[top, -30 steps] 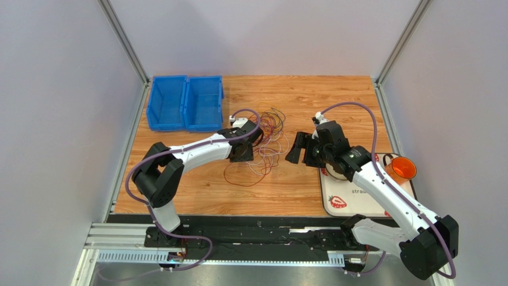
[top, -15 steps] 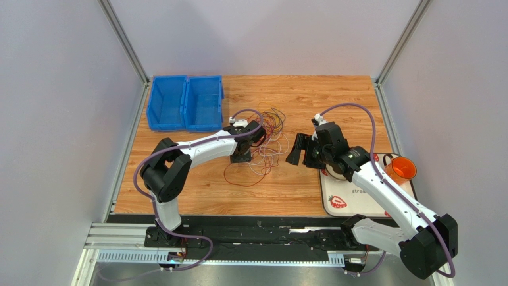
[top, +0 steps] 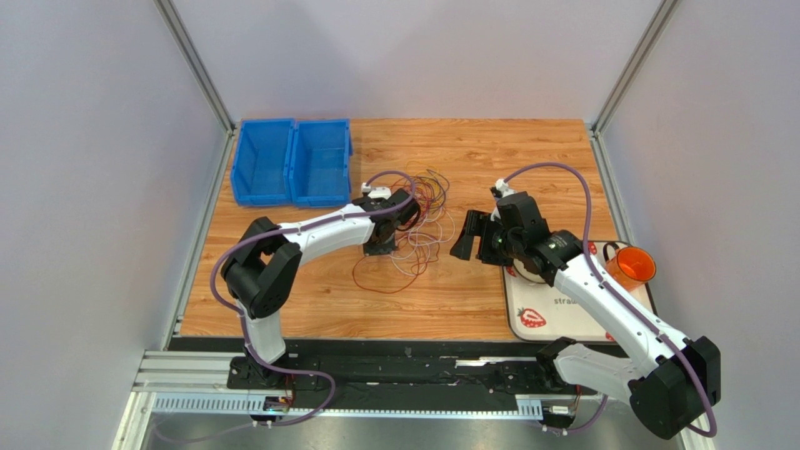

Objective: Untangle the cables

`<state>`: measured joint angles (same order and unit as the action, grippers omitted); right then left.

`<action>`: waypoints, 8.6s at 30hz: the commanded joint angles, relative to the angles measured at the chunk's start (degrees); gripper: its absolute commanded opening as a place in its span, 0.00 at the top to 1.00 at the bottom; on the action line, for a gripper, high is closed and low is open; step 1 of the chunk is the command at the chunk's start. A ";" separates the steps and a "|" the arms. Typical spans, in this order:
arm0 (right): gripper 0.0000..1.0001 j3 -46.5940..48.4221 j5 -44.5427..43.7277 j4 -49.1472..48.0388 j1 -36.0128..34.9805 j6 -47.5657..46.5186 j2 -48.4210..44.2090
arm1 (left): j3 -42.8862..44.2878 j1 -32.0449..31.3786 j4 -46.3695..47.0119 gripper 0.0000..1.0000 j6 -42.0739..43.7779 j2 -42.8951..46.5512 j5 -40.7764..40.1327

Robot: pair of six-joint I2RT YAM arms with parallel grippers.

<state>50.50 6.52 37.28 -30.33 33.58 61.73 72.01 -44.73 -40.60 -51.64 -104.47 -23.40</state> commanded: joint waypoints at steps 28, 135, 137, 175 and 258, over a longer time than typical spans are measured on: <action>0.21 0.48 0.77 -2.38 -0.43 0.17 -0.04 | 5.97 -5.19 -2.83 0.89 17.89 32.05 2.56; 0.21 0.56 1.56 -1.51 -1.05 -1.50 3.31 | 63.07 20.28 -10.21 1.00 42.32 10.69 0.28; 0.21 0.83 1.47 -1.33 -1.05 -1.59 3.30 | 64.74 21.35 -8.98 1.00 42.58 8.76 0.02; 0.21 0.30 1.47 -0.01 -1.58 -0.71 2.16 | 49.98 35.59 2.29 1.00 33.27 -7.77 17.95; 0.12 -1.81 -7.49 2.19 -2.10 4.65 -2.49 | 38.19 2.72 -1.13 1.00 30.10 -15.07 14.35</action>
<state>48.56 -1.19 41.32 -32.18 38.74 59.90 102.15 -41.65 -35.27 -22.17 -124.49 -7.07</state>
